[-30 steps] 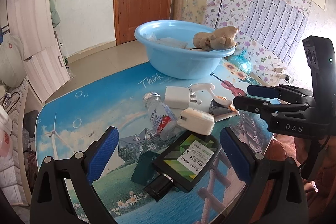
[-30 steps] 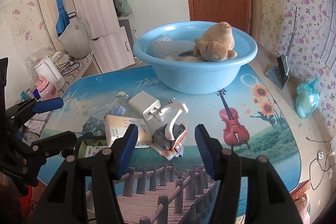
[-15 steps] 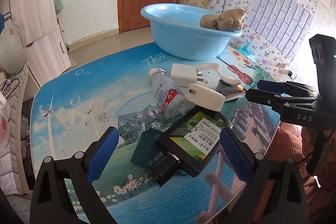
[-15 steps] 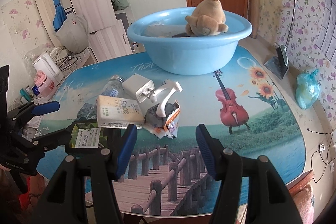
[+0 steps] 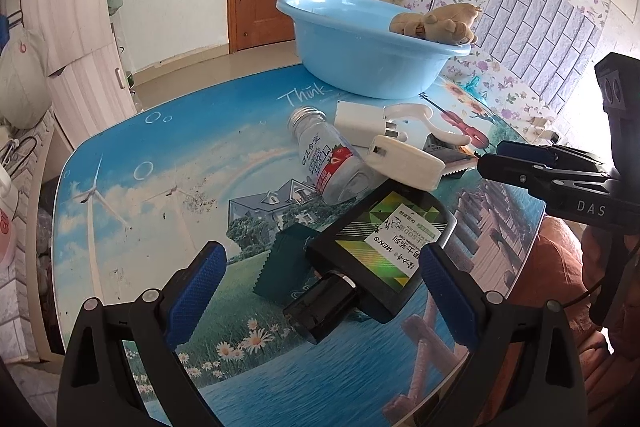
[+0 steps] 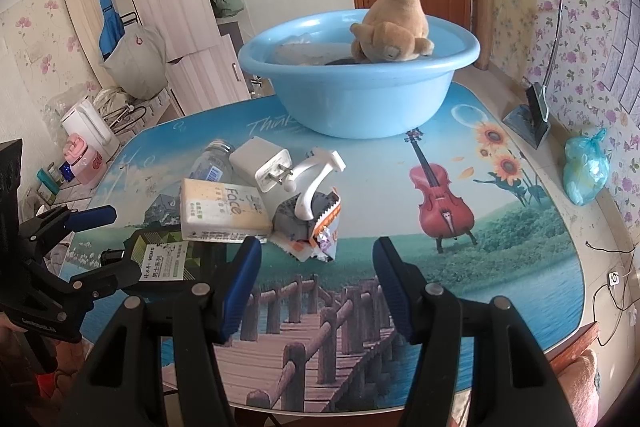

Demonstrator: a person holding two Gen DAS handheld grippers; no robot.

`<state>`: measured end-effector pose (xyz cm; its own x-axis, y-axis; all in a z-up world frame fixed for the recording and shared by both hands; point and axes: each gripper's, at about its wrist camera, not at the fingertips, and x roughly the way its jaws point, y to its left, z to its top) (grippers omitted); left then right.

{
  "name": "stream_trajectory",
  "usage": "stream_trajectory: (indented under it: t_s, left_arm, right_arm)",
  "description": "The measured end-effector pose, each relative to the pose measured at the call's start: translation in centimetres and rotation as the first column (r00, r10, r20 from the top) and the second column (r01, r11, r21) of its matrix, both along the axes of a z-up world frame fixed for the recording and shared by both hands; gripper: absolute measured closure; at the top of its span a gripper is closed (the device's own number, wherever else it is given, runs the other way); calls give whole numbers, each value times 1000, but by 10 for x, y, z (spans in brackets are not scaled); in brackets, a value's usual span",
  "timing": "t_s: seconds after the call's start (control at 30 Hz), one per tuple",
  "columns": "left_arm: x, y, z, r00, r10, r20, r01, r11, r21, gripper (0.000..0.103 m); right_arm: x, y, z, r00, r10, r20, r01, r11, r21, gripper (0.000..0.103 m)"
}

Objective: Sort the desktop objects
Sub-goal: 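Move left gripper to the black MEN'S box while right approaches the grey pouch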

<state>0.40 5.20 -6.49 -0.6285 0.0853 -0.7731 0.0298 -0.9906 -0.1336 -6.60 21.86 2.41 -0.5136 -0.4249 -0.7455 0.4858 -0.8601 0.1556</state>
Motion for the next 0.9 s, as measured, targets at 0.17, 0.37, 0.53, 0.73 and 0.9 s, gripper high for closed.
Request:
stream_trajectory:
  t_s: [0.17,0.37,0.53,0.73,0.9]
  left_arm:
    - [1,0,-1,1000,-1,2,1,1000,3,6]
    - [1,0,-1,1000,0,1,0,1000,3,6]
    - [2,0,-2,1000,1,4,-1,1000,2,6]
    - [5,0,-2,1000,6,3,-6,1000,3,6]
    - [6,-4,-3,1000,14,3,-14,1000,6,6]
  right_arm:
    - [0,-3,-1,1000,6,3,-6,1000,6,45]
    - [1,-4,-1,1000,8,4,-8,1000,10,45]
    - [1,-4,-1,1000,7,4,-7,1000,10,45]
    - [2,-5,-1,1000,7,3,-7,1000,11,45]
    - [2,-5,-2,1000,4,5,-4,1000,11,45]
